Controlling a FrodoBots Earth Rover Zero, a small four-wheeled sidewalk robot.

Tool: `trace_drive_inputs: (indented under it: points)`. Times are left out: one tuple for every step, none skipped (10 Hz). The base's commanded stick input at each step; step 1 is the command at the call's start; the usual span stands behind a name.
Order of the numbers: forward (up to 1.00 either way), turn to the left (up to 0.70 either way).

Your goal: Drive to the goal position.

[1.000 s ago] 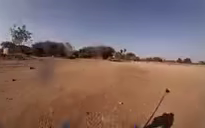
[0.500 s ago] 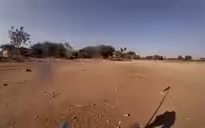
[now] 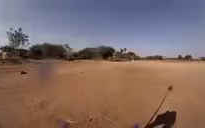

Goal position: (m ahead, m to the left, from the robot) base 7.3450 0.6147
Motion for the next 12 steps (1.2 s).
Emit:
trace_drive_inputs:
  points:
    - [0.7,0.0]
    - [0.7,0.0]
    - [0.7,0.0]
    - [0.7,0.0]
    - [0.7,0.0]
    - [0.7,0.0]
    - [0.7,0.0]
    - [0.7,0.0]
    - [0.7,0.0]
    - [0.7,0.0]
    - [0.7,0.0]
    - [0.7,0.0]
